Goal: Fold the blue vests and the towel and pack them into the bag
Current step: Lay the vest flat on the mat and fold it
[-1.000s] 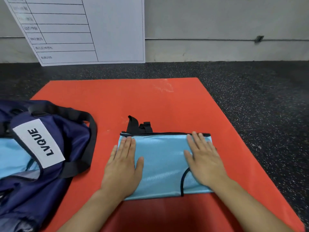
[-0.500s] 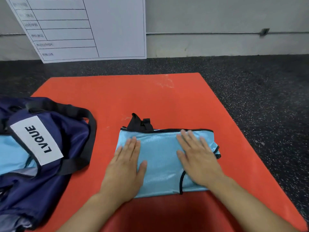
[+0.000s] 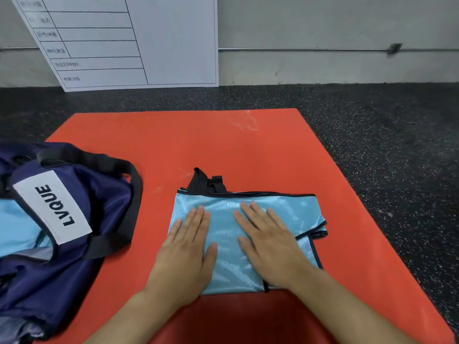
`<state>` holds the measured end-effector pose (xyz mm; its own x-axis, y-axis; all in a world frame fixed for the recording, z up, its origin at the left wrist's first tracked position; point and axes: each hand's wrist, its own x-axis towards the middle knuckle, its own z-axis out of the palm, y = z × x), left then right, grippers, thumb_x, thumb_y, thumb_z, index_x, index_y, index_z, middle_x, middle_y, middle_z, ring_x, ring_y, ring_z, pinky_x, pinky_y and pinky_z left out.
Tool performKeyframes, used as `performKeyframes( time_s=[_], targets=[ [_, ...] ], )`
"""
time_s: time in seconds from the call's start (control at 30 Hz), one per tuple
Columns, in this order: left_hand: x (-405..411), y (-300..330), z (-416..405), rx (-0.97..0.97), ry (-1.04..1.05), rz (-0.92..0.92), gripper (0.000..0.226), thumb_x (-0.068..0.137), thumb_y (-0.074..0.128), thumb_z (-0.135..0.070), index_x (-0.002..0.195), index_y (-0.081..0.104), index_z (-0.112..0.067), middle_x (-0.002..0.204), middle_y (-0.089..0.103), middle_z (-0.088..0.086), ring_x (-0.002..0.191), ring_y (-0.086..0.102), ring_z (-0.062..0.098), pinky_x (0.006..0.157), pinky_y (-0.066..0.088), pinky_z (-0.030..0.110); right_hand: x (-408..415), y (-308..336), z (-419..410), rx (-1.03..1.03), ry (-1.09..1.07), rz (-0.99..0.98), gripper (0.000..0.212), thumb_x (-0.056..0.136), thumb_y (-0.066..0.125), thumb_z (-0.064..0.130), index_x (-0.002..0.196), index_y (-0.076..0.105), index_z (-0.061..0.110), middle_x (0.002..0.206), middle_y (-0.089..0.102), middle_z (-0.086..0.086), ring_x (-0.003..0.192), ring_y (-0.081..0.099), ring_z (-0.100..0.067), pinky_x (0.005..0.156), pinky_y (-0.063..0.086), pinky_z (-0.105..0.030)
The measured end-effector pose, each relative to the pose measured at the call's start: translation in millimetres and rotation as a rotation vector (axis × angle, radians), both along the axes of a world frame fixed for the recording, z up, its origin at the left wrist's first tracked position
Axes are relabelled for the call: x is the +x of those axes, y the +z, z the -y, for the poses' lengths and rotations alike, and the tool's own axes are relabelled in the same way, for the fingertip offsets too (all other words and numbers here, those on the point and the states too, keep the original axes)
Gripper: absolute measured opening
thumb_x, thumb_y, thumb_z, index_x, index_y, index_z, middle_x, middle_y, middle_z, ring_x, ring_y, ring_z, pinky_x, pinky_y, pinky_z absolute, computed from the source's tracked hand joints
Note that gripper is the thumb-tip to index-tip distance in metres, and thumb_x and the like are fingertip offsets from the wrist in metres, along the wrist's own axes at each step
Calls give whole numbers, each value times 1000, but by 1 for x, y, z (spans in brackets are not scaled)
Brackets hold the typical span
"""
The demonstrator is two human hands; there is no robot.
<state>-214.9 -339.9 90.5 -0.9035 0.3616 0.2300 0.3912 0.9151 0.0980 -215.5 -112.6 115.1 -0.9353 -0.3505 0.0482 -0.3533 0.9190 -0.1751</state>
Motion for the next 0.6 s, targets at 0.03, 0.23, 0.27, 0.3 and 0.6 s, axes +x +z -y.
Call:
performKeyframes(
  time_s=[0.03,0.23,0.27,0.3,0.6],
  targets=[
    [-2,0,7,9,24,-1,69,99,32,-47,156,34,-8,165,28,6,154,23,18,123,17,41,-3,0,-13,11,-44,-7,66,102,9,52,163,14,29,170,2,8,157,-5,-10,127,-3,-38],
    [-15,2,33,58,207,68,78,97,20,-57,159,29,-11,167,17,12,156,15,24,126,14,41,-24,7,-54,-43,-212,21,54,107,23,48,161,19,41,171,-4,3,157,-12,-13,126,-10,-34],
    [-14,3,32,61,212,78,78,97,18,-57,159,28,-12,168,16,13,156,14,25,126,14,41,-26,10,-50,-82,-155,10,52,106,26,49,158,27,44,171,-2,3,157,-11,-14,126,-10,-36],
    [-12,5,31,61,210,78,76,97,19,-56,159,29,-13,167,18,13,155,16,26,125,16,42,-29,13,-43,-114,-80,19,49,106,28,49,154,34,47,171,-1,4,157,-12,-13,126,-11,-38],
    [5,12,45,72,153,88,72,99,24,-56,159,29,-15,167,20,9,155,18,22,124,8,33,-56,14,17,-195,32,103,43,107,40,36,148,44,47,163,25,13,155,4,-9,126,-11,-42]
  ],
)
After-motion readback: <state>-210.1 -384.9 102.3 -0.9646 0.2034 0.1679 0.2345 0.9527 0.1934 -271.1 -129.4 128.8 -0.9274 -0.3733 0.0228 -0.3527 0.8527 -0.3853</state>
